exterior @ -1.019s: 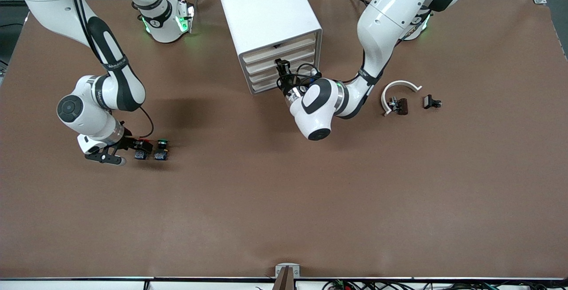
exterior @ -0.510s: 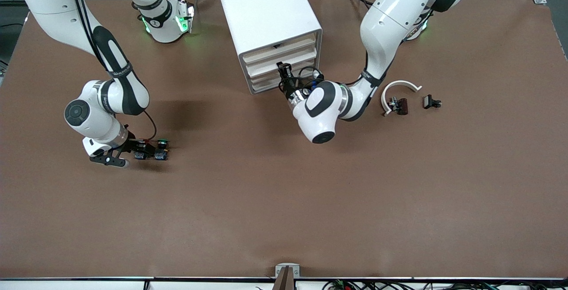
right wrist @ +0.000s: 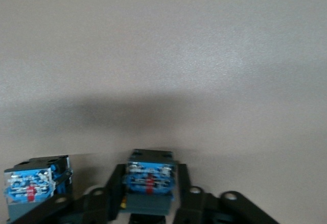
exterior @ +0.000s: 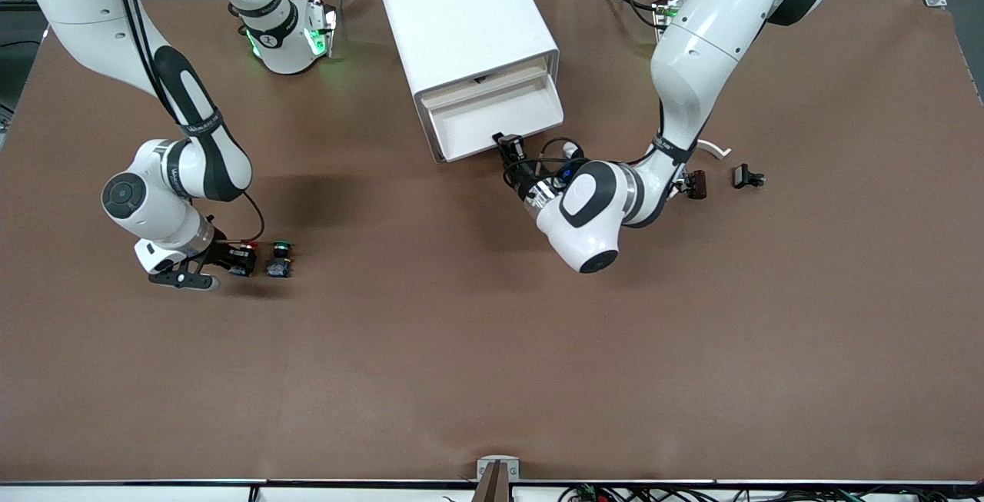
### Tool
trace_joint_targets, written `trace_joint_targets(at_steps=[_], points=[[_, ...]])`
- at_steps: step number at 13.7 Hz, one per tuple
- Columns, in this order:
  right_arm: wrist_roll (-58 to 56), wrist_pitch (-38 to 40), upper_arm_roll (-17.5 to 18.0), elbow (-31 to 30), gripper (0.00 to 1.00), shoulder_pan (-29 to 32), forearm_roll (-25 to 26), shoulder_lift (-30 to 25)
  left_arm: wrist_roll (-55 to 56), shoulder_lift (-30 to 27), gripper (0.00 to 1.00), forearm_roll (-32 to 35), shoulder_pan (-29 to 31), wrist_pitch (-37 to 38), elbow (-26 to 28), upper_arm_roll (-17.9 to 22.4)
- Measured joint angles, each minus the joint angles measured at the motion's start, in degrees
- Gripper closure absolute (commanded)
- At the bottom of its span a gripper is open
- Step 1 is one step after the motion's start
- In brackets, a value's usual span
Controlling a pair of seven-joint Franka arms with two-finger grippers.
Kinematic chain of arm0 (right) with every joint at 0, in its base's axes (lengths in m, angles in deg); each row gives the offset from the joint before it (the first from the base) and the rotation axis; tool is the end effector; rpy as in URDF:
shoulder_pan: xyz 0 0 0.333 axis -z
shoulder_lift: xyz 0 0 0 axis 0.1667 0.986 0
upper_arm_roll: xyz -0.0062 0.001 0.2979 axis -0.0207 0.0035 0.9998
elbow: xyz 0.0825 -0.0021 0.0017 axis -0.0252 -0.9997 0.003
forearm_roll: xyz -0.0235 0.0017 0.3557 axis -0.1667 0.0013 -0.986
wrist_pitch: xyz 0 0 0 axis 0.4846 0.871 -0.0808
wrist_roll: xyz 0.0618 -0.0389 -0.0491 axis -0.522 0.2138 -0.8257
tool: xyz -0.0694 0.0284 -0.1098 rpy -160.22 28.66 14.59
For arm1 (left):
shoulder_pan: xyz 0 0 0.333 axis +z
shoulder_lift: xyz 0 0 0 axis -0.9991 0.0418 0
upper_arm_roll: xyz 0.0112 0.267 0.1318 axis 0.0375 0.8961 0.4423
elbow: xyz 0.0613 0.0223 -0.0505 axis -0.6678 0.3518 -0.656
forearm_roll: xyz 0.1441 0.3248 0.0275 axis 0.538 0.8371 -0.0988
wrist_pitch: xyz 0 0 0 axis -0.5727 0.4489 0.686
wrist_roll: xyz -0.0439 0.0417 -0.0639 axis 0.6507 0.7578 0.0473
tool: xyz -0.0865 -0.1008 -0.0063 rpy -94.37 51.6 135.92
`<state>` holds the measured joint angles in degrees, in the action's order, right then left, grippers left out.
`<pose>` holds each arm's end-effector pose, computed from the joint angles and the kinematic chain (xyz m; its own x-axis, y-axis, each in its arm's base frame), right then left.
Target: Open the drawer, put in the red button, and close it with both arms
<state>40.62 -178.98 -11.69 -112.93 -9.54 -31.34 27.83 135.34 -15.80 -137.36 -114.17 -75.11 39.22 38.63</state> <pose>0.5443 -0.0362 0.1741 0.9916 -0.1177 0.0535 -0.1177 -0.9930 -0.0020 0.4423 -0.4246 0.2085 -0.4752 0.8762 -0.0805 0.3335 0.0947 -0.9380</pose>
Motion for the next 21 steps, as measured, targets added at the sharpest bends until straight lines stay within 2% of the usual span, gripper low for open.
trace_joint_targets(at_steps=[4, 5, 6, 7, 8, 11, 13, 17, 21], points=[[0.01, 1.51, 0.00, 0.42, 1.00, 0.63, -0.06, -0.07, -0.18, 0.01, 1.00, 0.00, 0.00, -0.16, -1.47, 1.81], [0.23, 3.61, 0.00, 1.00, 1.00, 0.68, -0.15, -0.36, -0.21, 0.01, 0.86, 0.00, 0.03, -0.39, -1.74, 2.13], [1.12, 7.17, 0.03, 2.02, 1.00, 0.68, -0.29, -1.05, -0.22, 0.01, 0.52, 0.00, 0.06, -0.79, -1.94, 2.28], [2.88, 11.97, 0.17, 3.53, 1.00, 0.65, -0.37, -2.30, -0.27, 0.02, 0.23, 0.00, 0.07, -1.25, -2.09, 2.34], [5.37, 17.62, 0.39, 5.42, 1.00, 0.46, -0.43, -4.06, -0.70, 0.04, 0.00, 0.00, 0.08, -2.10, -2.25, 2.41], [16.62, 32.94, 1.16, 10.80, 1.00, -3.10, -0.98, -11.66, -2.10, 0.06, 0.00, 0.00, 0.17, -3.07, -3.31, 3.10], [27.04, 39.24, 1.60, 12.17, 1.00, -7.96, -1.82, -17.13, -2.59, 0.04, 0.00, 0.00, 0.23, -3.20, -5.61, 4.57], [46.07, 43.34, 2.01, 12.17, 1.00, -18.80, -3.11, -24.77, -4.25, -0.27, 0.00, 2.81, 0.95, -2.94, -11.60, 7.66], [64.06, 43.20, 2.16, 14.19, 1.00, -30.07, -3.20, -26.72, -11.72, -2.35, 0.00, 6.85, 5.37, -1.72, -13.48, 8.12]])
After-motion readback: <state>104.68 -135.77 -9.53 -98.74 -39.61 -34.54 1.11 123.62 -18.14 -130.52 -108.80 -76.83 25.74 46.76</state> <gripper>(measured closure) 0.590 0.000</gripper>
